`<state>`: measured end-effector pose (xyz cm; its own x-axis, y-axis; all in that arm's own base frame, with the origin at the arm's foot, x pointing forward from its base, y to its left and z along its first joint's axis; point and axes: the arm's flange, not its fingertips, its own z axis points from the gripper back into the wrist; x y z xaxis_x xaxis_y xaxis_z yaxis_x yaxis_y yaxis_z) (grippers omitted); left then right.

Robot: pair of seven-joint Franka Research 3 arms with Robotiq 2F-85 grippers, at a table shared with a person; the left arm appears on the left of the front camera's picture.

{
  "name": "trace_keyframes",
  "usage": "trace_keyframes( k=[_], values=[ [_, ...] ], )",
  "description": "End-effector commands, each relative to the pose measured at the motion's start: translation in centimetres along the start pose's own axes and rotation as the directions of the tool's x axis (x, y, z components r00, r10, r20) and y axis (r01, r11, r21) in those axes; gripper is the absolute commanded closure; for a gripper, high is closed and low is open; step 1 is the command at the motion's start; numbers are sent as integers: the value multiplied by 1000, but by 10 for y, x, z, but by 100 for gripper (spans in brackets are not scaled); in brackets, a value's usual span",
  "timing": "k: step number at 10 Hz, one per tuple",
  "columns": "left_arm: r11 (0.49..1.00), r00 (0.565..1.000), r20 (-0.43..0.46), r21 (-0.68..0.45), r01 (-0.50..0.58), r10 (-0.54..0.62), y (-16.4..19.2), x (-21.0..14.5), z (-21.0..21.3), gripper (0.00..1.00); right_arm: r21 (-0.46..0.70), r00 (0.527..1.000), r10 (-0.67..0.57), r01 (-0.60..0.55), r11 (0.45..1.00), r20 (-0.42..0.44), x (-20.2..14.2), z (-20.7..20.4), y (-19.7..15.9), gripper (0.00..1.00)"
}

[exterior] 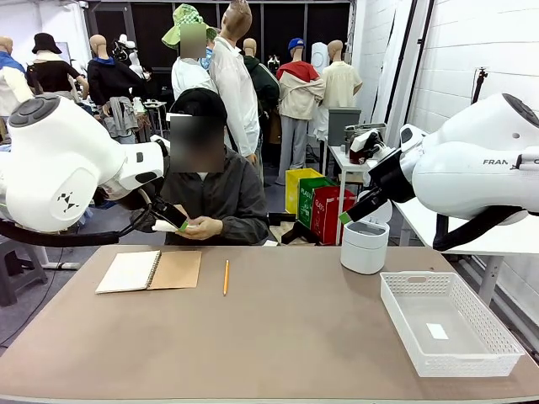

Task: Sort the paper based on its condition.
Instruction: If a person hands you a paper, place it in the Organizing basket , and if it's crumpled, put it in the Trash can.

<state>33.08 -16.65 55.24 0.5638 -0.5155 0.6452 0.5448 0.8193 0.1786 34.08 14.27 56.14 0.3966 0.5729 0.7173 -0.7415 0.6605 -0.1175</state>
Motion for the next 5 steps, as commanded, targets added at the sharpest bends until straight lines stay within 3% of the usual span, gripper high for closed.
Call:
trace_keyframes(
  k=[1,5],
  values=[
    [1000,1000,-1,5,0,0,0,0,0,0,4,1000,0,0,1000,-1,0,0,0,0],
    [1000,1000,-1,5,0,0,0,0,0,0,4,1000,0,0,1000,-1,0,0,0,0]
  ],
)
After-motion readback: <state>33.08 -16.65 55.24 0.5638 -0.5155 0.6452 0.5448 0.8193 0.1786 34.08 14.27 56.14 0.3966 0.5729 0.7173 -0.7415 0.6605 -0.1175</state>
